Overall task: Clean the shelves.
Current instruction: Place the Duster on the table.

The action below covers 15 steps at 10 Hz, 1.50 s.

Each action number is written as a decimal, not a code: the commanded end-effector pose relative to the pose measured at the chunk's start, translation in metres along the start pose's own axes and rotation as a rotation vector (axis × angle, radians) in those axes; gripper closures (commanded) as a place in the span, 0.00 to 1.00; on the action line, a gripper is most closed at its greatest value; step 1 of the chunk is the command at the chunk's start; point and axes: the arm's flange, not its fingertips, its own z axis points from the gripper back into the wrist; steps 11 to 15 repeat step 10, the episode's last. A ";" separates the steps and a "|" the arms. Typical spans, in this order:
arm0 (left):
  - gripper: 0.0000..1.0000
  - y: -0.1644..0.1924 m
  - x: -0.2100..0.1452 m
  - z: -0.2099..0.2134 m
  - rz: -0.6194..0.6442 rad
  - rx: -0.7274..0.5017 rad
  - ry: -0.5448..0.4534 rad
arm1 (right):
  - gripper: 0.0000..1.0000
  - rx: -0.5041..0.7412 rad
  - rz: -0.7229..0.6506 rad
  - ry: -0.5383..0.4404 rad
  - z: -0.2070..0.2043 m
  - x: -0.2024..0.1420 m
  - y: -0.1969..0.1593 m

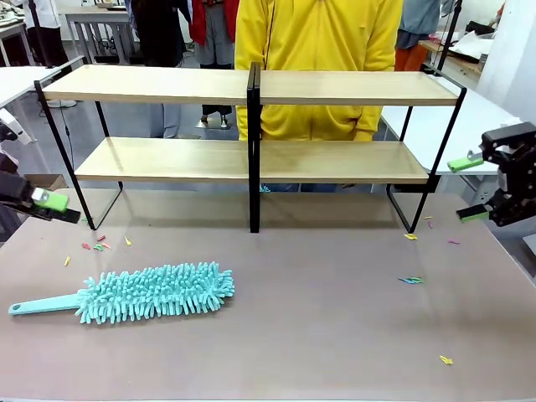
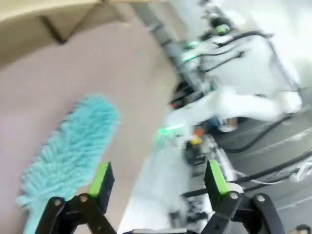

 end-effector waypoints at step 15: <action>0.21 0.001 -0.003 -0.011 0.072 -0.149 -0.028 | 0.00 0.023 -0.039 -0.020 0.001 0.001 0.003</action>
